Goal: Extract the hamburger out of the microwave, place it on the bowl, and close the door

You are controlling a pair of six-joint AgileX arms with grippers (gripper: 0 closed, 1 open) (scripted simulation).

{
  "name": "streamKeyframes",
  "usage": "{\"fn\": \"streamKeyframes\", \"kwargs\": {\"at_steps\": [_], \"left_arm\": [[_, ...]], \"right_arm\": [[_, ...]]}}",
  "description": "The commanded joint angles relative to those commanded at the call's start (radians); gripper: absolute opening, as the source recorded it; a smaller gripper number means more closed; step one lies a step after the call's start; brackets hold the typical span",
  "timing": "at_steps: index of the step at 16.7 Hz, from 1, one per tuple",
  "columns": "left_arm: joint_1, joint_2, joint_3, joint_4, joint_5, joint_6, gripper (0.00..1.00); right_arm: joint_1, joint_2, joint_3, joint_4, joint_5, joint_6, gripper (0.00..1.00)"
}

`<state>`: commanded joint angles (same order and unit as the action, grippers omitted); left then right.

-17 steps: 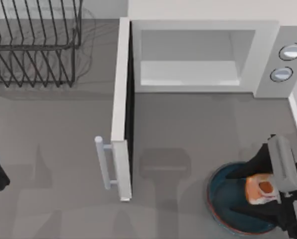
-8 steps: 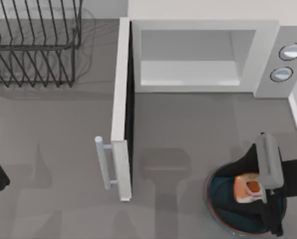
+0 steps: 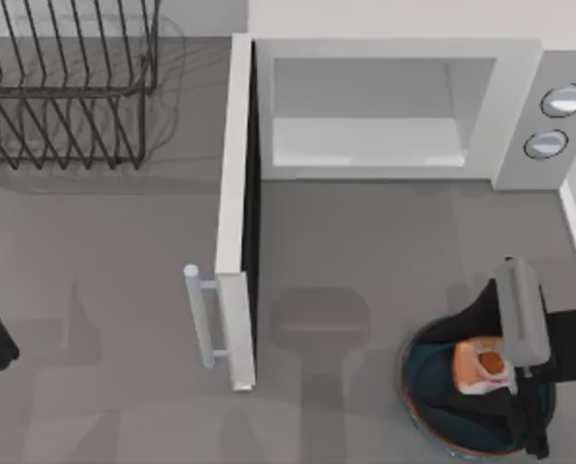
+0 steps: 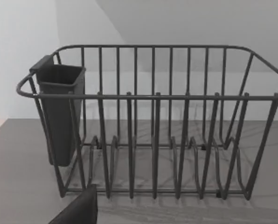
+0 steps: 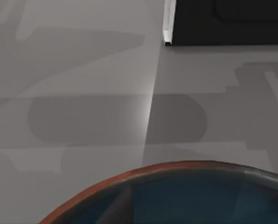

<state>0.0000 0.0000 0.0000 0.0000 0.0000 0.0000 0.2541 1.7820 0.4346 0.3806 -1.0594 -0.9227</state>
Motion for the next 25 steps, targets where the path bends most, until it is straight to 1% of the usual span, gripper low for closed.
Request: {"fn": "streamKeyframes", "kwargs": {"at_steps": [8,9,16,17,19,22,25], "left_arm": [[0.000,0.000,0.000,0.000,0.000,0.000,1.00],[0.000,0.000,0.000,0.000,0.000,0.000,1.00],[0.000,0.000,0.000,0.000,0.000,0.000,1.00],[0.000,0.000,0.000,0.000,0.000,0.000,1.00],[0.000,0.000,0.000,0.000,0.000,0.000,1.00],[0.000,0.000,0.000,0.000,0.000,0.000,1.00],[0.000,0.000,0.000,0.000,0.000,0.000,1.00]], "right_arm": [[0.000,0.000,0.000,0.000,0.000,0.000,0.98],[0.000,0.000,0.000,0.000,0.000,0.000,1.00],[0.000,0.000,0.000,0.000,0.000,0.000,1.00],[-0.041,-0.040,0.025,-0.067,-0.014,-0.004,1.00],[-0.044,-0.052,0.019,-0.068,-0.008,0.002,1.00],[-0.067,-0.148,-0.021,-0.077,0.039,0.048,1.00],[-0.102,-0.340,-0.086,-0.098,0.125,0.133,1.00]]}}
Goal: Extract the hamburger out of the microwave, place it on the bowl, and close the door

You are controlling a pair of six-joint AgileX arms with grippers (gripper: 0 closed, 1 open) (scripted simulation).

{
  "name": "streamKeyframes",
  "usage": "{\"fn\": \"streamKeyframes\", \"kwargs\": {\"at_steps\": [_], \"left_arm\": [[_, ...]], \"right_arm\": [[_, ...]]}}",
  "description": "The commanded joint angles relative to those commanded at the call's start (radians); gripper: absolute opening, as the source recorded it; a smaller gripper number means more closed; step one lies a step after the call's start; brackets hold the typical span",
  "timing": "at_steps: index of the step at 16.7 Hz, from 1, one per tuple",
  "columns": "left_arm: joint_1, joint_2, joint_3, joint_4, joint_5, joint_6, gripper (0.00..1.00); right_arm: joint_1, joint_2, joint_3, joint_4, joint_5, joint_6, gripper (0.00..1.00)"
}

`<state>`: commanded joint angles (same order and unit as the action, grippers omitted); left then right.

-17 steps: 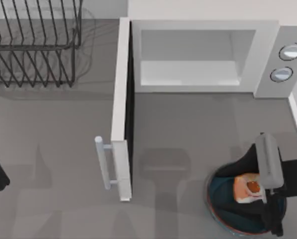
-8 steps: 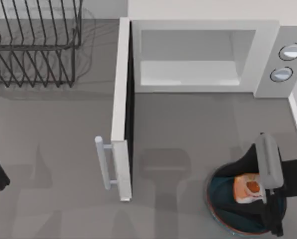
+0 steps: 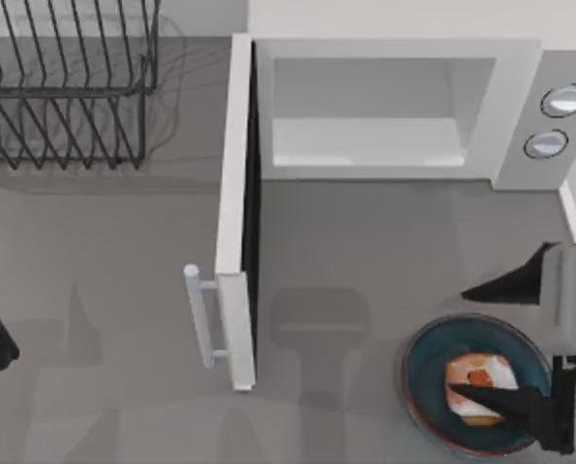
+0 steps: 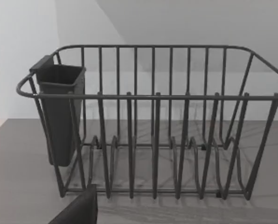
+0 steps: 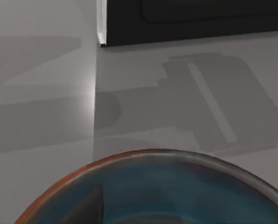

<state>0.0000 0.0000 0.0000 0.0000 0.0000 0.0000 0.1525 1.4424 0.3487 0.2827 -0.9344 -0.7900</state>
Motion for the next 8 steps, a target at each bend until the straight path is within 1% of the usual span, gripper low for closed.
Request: {"fn": "streamKeyframes", "kwargs": {"at_steps": [3,8], "left_arm": [[0.000,0.000,0.000,0.000,0.000,0.000,1.00],[0.000,0.000,0.000,0.000,0.000,0.000,1.00]], "right_arm": [[-0.039,-0.284,-0.078,-0.034,0.136,0.122,1.00],[-0.100,-0.844,-0.210,-0.124,0.456,0.389,1.00]]}}
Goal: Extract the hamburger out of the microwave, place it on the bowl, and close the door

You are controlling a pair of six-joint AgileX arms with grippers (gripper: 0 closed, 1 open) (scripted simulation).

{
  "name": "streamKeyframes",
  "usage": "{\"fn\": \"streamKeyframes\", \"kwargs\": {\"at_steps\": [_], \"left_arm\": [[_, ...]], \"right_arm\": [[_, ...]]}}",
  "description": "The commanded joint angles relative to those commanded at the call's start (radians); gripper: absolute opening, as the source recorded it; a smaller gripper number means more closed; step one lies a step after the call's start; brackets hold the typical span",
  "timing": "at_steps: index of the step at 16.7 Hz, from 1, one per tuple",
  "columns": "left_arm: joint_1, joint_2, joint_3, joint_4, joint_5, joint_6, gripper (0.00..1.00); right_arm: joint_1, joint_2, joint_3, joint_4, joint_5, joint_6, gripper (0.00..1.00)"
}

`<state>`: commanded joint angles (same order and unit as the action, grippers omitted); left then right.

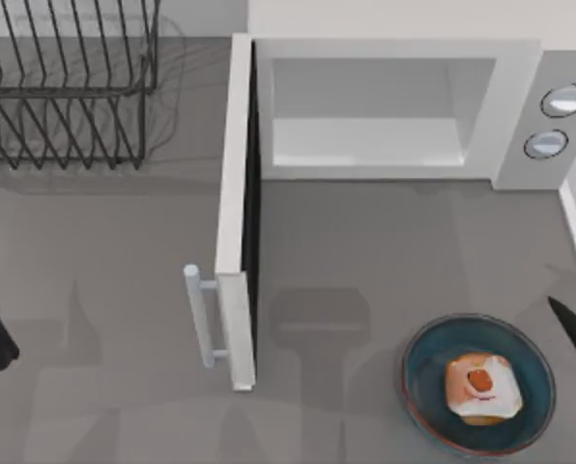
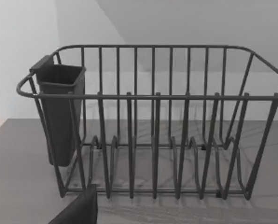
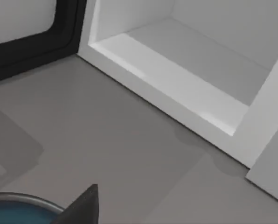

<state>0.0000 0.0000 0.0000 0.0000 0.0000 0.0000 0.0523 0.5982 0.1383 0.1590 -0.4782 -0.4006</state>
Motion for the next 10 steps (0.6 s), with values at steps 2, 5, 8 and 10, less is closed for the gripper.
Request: {"fn": "streamKeyframes", "kwargs": {"at_steps": [2,5,8,10], "left_arm": [[0.000,0.000,0.000,0.000,0.000,0.000,1.00],[0.000,0.000,0.000,0.000,0.000,0.000,1.00],[0.000,0.000,0.000,0.000,0.000,0.000,1.00],[0.000,0.000,0.000,0.000,0.000,0.000,1.00]], "right_arm": [[-0.019,-0.201,-0.045,-0.042,0.135,0.113,1.00],[-0.038,-0.428,-0.097,-0.101,0.318,0.263,1.00],[-0.049,-0.560,-0.129,-0.144,0.441,0.367,1.00],[-0.052,-0.596,-0.138,-0.158,0.476,0.398,1.00]]}}
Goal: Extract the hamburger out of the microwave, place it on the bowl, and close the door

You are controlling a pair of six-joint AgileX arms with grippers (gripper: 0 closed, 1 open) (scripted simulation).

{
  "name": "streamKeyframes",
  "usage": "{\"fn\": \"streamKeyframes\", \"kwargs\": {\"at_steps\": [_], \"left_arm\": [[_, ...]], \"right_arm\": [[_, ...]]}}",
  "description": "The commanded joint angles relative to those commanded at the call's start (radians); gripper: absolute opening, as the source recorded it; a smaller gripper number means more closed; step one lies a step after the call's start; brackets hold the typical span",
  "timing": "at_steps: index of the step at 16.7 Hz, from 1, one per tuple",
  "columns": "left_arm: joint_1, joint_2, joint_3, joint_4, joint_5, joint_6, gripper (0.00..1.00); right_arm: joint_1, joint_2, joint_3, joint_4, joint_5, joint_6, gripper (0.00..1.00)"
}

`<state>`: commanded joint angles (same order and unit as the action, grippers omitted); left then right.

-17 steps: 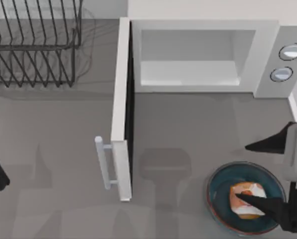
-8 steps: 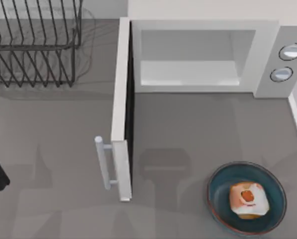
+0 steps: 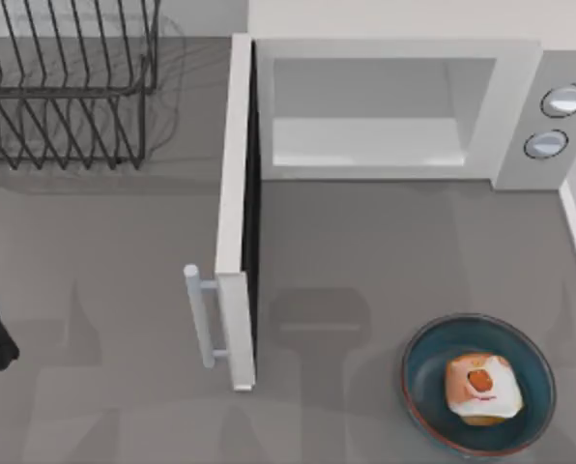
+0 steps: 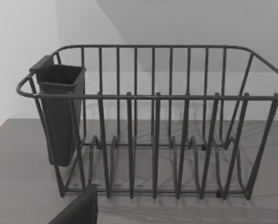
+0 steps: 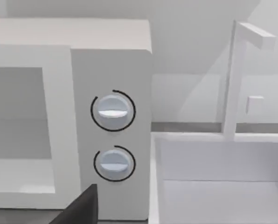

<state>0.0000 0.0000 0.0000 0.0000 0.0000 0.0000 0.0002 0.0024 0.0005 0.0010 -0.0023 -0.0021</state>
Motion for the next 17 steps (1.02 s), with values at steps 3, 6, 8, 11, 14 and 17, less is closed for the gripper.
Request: {"fn": "streamKeyframes", "kwargs": {"at_steps": [3,6,8,11,14,17], "left_arm": [[0.000,0.000,0.000,0.000,0.000,0.000,1.00],[0.000,0.000,0.000,0.000,0.000,0.000,0.92],[0.000,0.000,0.000,0.000,0.000,0.000,0.77],[0.000,0.000,0.000,0.000,0.000,0.000,0.55],[0.000,0.000,0.000,0.000,0.000,0.000,0.32],[0.000,0.000,0.000,0.000,0.000,0.000,0.10]], "right_arm": [[0.000,-0.002,-0.001,-0.001,0.002,0.002,1.00],[0.000,-0.002,-0.001,-0.001,0.002,0.002,1.00],[0.000,-0.002,-0.001,-0.001,0.002,0.002,1.00],[0.000,-0.002,-0.001,-0.001,0.002,0.002,1.00],[0.000,-0.002,-0.001,-0.001,0.002,0.002,1.00],[0.000,-0.002,-0.001,-0.001,0.002,0.002,1.00]]}}
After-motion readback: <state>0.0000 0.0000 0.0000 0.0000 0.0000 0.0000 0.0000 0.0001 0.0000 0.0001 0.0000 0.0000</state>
